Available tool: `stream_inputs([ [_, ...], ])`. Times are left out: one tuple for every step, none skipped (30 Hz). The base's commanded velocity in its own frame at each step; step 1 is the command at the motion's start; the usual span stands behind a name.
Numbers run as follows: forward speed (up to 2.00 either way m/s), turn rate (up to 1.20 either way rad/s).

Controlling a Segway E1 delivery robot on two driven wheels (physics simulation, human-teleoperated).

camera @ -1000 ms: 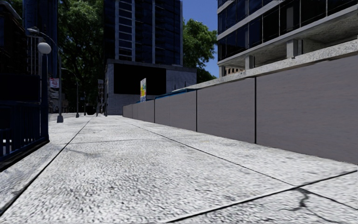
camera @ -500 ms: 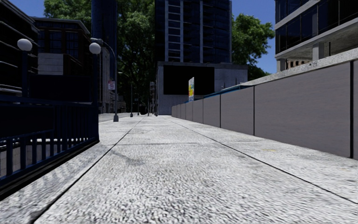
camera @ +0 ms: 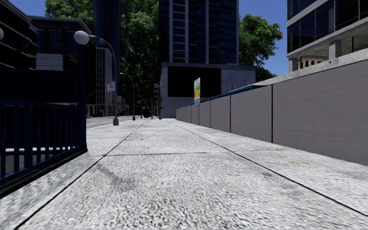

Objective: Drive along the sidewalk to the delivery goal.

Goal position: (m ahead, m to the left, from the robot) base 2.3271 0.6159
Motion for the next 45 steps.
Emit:
stream_inputs([
  [1.45,0.29],
  [1.45,0.74],
  [1.45,1.02],
  [1.45,1.20],
  [1.44,1.20],
  [1.43,1.20],
  [1.39,1.20],
  [1.39,1.20],
  [1.34,1.20],
  [1.31,1.16],
  [1.26,0.73],
  [1.24,0.58],
  [1.24,0.49],
  [1.24,0.27],
  [1.24,0.07],
  [1.23,0.01],
  [1.23,0.00],
  [1.23,0.00],
  [1.23,0.00],
  [1.23,0.00],
  [1.23,0.00],
  [1.23,0.00],
  [1.23,0.00],
  [1.23,0.00],
  [1.23,0.00],
  [1.23,0.00],
  [1.23,0.00],
  [1.23,0.00],
  [1.23,0.00],
  [1.23,0.00],
  [1.23,0.00],
  [1.23,0.00],
  [1.23,0.00],
  [1.23,0.00],
  [1.23,0.00],
  [1.23,0.00],
  [1.23,0.00],
  [1.23,0.00],
  [1.23,0.00],
  [1.23,0.00],
  [1.23,0.00],
  [1.23,0.00],
  [1.23,0.00],
  [1.23,0.00],
  [1.23,0.00],
])
